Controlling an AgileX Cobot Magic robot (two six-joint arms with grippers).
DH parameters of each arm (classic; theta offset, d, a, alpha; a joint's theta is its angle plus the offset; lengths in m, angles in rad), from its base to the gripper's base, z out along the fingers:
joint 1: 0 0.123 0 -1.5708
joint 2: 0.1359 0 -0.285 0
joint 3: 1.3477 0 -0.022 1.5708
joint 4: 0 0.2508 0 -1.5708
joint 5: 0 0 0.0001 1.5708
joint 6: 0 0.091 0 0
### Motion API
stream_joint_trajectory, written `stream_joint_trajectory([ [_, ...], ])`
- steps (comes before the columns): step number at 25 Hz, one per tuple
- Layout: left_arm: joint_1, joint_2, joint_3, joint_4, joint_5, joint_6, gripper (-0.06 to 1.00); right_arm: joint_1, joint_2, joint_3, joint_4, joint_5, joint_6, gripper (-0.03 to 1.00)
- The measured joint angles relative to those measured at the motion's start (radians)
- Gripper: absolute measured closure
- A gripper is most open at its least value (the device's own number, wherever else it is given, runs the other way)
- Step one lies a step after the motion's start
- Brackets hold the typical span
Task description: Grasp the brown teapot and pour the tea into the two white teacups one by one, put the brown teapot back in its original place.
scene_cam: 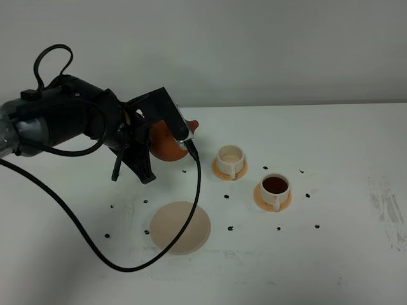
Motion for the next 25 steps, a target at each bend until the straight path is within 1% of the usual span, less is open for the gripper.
stream_joint_trajectory([
  [3, 0.0, 0.026, 0.0, 0.045, -0.068, 0.001, 0.82, 0.0, 0.0, 0.0, 0.0, 0.0, 0.0, 0.76],
  [6, 0.0, 0.05, 0.0, 0.111, -0.134, 0.004, 0.82, 0.0, 0.0, 0.0, 0.0, 0.0, 0.0, 0.76],
  [9, 0.0, 0.071, 0.0, 0.149, -0.19, 0.004, 0.82, 0.0, 0.0, 0.0, 0.0, 0.0, 0.0, 0.76],
  [14, -0.004, 0.097, 0.0, 0.207, -0.233, 0.006, 0.82, 0.0, 0.0, 0.0, 0.0, 0.0, 0.0, 0.76],
  [16, -0.006, 0.106, 0.0, 0.218, -0.238, 0.017, 0.82, 0.0, 0.0, 0.0, 0.0, 0.0, 0.0, 0.76],
  [22, -0.018, 0.113, 0.0, 0.219, -0.263, 0.115, 0.82, 0.0, 0.0, 0.0, 0.0, 0.0, 0.0, 0.76],
  [25, -0.025, 0.114, 0.0, 0.225, -0.264, 0.129, 0.82, 0.0, 0.0, 0.0, 0.0, 0.0, 0.0, 0.76],
])
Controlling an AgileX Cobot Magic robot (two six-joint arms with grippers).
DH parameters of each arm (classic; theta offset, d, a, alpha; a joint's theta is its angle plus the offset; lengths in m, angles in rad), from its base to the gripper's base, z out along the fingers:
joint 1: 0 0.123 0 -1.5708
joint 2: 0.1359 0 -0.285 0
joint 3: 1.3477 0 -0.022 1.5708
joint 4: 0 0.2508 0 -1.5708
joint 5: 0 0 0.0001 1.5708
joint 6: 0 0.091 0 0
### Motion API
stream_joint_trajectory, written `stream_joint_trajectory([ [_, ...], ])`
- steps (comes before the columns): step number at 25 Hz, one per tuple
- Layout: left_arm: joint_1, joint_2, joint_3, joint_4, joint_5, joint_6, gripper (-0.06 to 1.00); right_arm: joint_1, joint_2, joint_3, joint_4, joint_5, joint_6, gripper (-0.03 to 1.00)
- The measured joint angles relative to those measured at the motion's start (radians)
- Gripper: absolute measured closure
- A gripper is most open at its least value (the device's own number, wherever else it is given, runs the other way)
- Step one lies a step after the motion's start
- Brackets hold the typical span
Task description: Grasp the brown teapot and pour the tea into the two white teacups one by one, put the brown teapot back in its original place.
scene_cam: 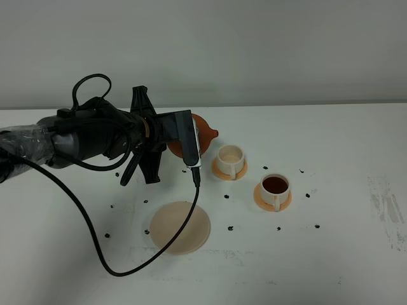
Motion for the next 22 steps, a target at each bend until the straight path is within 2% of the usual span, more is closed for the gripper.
stream_joint_trajectory([
  [7, -0.017, 0.001, 0.0, 0.023, 0.0, 0.004, 0.82, 0.0, 0.0, 0.0, 0.0, 0.0, 0.0, 0.76],
  [15, -0.017, 0.022, -0.001, 0.116, 0.002, 0.002, 0.82, 0.0, 0.0, 0.0, 0.0, 0.0, 0.0, 0.76],
  [22, -0.025, 0.062, -0.065, 0.145, 0.032, 0.0, 0.82, 0.0, 0.0, 0.0, 0.0, 0.0, 0.0, 0.76],
])
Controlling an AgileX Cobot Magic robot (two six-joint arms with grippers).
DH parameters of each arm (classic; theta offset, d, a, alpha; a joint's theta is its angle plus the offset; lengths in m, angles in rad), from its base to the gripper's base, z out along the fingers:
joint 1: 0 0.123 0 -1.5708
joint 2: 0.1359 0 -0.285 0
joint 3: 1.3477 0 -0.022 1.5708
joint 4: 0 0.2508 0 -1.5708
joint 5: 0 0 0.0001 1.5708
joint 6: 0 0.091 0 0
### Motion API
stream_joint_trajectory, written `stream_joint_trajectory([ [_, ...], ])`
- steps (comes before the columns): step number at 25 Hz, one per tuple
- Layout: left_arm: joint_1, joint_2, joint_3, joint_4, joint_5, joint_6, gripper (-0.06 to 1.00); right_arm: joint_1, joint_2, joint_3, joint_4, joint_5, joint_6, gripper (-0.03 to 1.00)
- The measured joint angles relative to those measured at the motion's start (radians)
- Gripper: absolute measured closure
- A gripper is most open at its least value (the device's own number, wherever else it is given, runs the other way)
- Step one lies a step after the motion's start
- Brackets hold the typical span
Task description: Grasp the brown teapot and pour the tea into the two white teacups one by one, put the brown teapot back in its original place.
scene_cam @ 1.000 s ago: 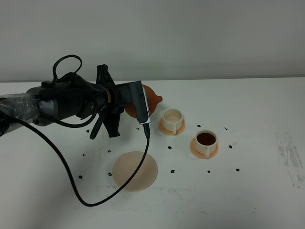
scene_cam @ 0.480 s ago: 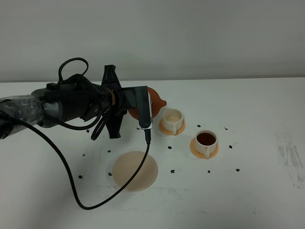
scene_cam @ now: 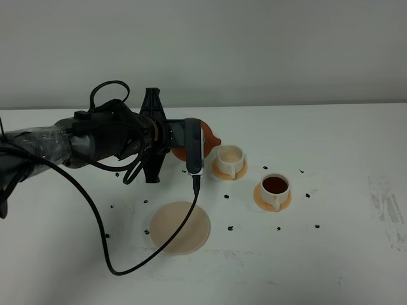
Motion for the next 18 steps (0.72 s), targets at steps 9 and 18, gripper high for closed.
stream_joint_trajectory([
  [9, -0.017, 0.005, -0.004, 0.064, -0.009, 0.0, 0.82, 0.0, 0.0, 0.0, 0.0, 0.0, 0.0, 0.76],
  [18, -0.019, 0.021, -0.062, 0.107, 0.02, -0.081, 0.82, 0.0, 0.0, 0.0, 0.0, 0.0, 0.0, 0.76],
])
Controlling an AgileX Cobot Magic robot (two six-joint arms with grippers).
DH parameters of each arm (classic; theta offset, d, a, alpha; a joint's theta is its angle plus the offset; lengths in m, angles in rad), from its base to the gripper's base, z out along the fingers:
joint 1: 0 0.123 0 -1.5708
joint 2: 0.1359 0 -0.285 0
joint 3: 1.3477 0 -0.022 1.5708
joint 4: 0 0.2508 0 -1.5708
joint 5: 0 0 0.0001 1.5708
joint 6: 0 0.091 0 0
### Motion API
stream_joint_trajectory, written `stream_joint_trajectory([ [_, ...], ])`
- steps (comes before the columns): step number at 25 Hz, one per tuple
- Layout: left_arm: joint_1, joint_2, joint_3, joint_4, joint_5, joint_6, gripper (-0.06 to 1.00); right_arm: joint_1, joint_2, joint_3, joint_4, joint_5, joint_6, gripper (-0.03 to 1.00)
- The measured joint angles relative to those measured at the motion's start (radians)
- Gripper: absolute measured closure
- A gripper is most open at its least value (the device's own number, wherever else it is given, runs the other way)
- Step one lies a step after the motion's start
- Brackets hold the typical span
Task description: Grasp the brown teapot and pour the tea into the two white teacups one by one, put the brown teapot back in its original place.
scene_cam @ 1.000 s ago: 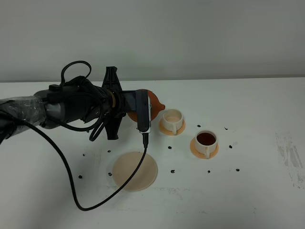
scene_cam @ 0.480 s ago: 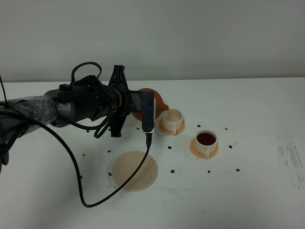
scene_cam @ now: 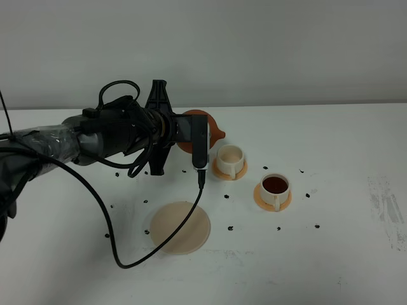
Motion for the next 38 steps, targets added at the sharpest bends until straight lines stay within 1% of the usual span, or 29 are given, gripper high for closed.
stream_joint_trajectory([
  [3, -0.002, 0.008, -0.026, 0.016, 0.007, -0.01, 0.82, 0.0, 0.0, 0.0, 0.0, 0.0, 0.0, 0.76],
  [16, -0.023, 0.008, -0.03, 0.179, 0.02, -0.013, 0.82, 0.0, 0.0, 0.0, 0.0, 0.0, 0.0, 0.76],
  [21, -0.031, 0.024, -0.033, 0.214, 0.02, -0.013, 0.82, 0.0, 0.0, 0.0, 0.0, 0.0, 0.0, 0.76],
  [25, -0.039, 0.038, -0.033, 0.264, 0.032, -0.002, 0.82, 0.0, 0.0, 0.0, 0.0, 0.0, 0.0, 0.76],
  [35, -0.041, 0.041, -0.033, 0.298, 0.032, 0.001, 0.82, 0.0, 0.0, 0.0, 0.0, 0.0, 0.0, 0.76],
  [38, -0.045, 0.041, -0.033, 0.33, 0.031, 0.001, 0.82, 0.0, 0.0, 0.0, 0.0, 0.0, 0.0, 0.76],
])
